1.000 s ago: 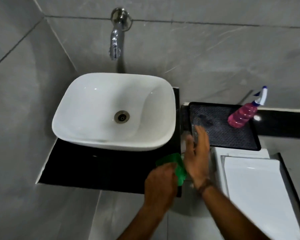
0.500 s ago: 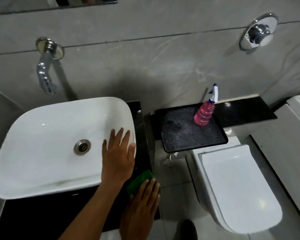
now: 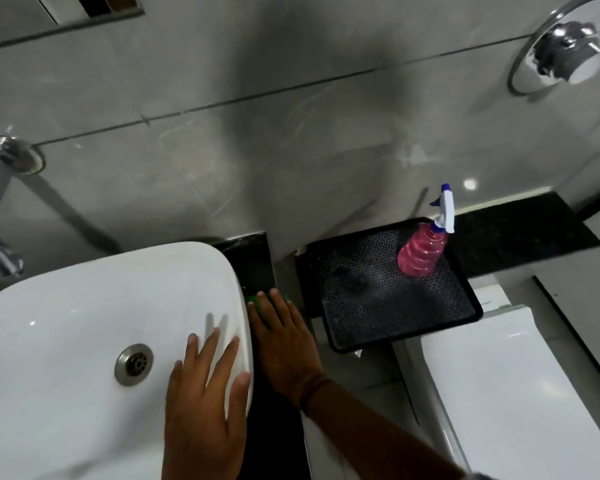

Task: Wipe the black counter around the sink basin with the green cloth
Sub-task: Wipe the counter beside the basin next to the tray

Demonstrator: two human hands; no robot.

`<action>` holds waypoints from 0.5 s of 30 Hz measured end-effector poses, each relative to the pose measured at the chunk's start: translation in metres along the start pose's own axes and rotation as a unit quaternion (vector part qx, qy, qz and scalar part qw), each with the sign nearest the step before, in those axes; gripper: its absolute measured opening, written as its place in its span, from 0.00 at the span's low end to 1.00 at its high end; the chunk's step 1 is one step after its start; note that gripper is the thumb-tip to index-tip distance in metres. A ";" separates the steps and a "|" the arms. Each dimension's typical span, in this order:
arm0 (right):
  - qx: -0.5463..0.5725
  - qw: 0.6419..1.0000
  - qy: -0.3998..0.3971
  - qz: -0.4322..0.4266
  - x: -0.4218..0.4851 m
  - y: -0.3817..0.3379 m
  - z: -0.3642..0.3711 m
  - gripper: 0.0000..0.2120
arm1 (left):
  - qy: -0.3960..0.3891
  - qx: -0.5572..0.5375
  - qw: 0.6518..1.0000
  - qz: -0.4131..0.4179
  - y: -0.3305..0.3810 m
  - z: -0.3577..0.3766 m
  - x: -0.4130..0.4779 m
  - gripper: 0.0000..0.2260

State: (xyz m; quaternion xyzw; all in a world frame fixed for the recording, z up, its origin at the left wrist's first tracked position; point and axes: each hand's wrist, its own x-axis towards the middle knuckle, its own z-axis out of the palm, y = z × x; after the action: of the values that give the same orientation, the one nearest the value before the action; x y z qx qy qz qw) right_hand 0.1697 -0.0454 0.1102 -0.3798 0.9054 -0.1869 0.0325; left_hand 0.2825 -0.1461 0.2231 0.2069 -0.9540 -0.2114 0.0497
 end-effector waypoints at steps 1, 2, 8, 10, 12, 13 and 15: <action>-0.012 1.000 -0.010 -0.002 0.043 0.006 -0.011 0.27 | 0.002 0.010 1.000 -0.004 0.002 0.000 0.002 0.29; -0.010 0.999 -0.035 0.008 0.063 0.012 -0.018 0.27 | 0.015 0.025 1.000 0.005 0.000 0.003 0.004 0.30; -0.038 0.984 -0.072 -0.157 0.158 0.046 -0.010 0.29 | 0.038 0.070 0.996 0.044 -0.006 0.007 0.012 0.31; -0.023 0.979 -0.084 -0.182 0.187 0.044 -0.012 0.27 | 0.029 0.079 0.996 0.040 -0.007 0.008 0.013 0.30; 0.007 0.975 -0.082 -0.205 0.205 0.042 -0.009 0.28 | 0.026 0.080 0.995 0.047 -0.008 0.008 0.015 0.27; 0.003 0.974 -0.076 -0.215 0.210 0.041 -0.010 0.28 | 0.024 0.079 0.995 0.051 -0.008 0.008 0.015 0.26; -0.008 0.970 -0.041 -0.239 0.212 0.044 -0.007 0.27 | 0.032 0.080 0.995 0.052 -0.009 0.010 0.014 0.26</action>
State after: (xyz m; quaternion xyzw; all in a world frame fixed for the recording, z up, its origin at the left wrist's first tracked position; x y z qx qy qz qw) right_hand -0.0118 -0.1639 0.1182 -0.5932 0.7875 -0.1661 0.0210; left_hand 0.2714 -0.1553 0.2108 0.1669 -0.9752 -0.1245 0.0744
